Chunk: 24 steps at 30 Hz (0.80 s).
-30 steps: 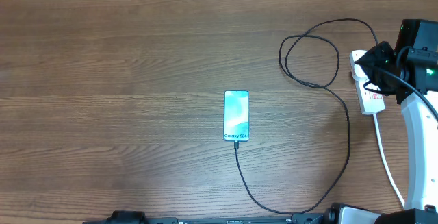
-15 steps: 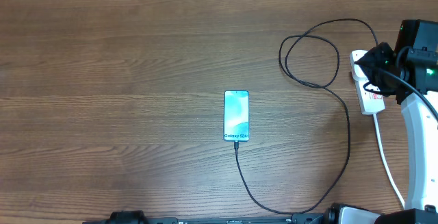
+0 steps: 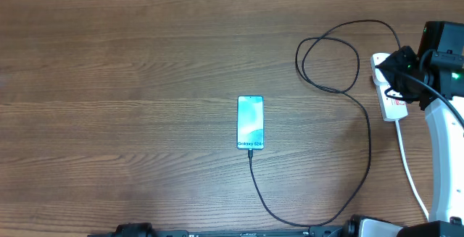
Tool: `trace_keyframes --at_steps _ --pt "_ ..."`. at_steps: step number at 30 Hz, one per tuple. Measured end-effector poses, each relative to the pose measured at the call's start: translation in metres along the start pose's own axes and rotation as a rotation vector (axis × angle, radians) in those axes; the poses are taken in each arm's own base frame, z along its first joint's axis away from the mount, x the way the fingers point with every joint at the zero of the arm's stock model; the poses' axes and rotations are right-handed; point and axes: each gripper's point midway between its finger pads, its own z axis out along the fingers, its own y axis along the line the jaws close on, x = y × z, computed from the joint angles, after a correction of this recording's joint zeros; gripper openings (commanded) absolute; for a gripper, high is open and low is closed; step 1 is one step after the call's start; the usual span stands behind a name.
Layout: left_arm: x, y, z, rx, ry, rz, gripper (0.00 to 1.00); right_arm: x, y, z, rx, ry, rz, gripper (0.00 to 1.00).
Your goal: Plug charger to phone and switch on socket
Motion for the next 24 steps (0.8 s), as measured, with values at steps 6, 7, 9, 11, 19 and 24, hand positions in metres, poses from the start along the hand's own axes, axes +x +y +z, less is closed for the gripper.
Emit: trace_keyframes --at_steps 6,7,9,11,19,24 --pt "0.000 0.000 0.001 0.000 0.000 -0.001 1.00 0.005 -0.005 0.000 0.018 0.021 0.001 0.04" --pt "-0.001 0.000 0.001 0.001 -0.002 -0.002 1.00 0.005 -0.005 0.000 0.019 0.021 0.001 0.04" --pt "-0.001 0.000 0.001 0.001 -0.003 -0.004 1.00 0.006 -0.005 0.000 0.020 0.022 0.000 0.04" --pt "-0.004 -0.001 0.001 0.005 -0.017 -0.011 1.00 0.006 -0.005 0.000 0.022 0.024 0.001 0.05" --pt "-0.063 -0.014 -0.003 0.059 -0.252 -0.088 1.00 0.011 -0.010 0.000 0.039 0.043 0.002 0.05" --pt "-0.076 -0.019 0.026 0.056 -0.277 -0.108 1.00 0.011 -0.010 0.000 0.041 0.046 0.001 0.06"
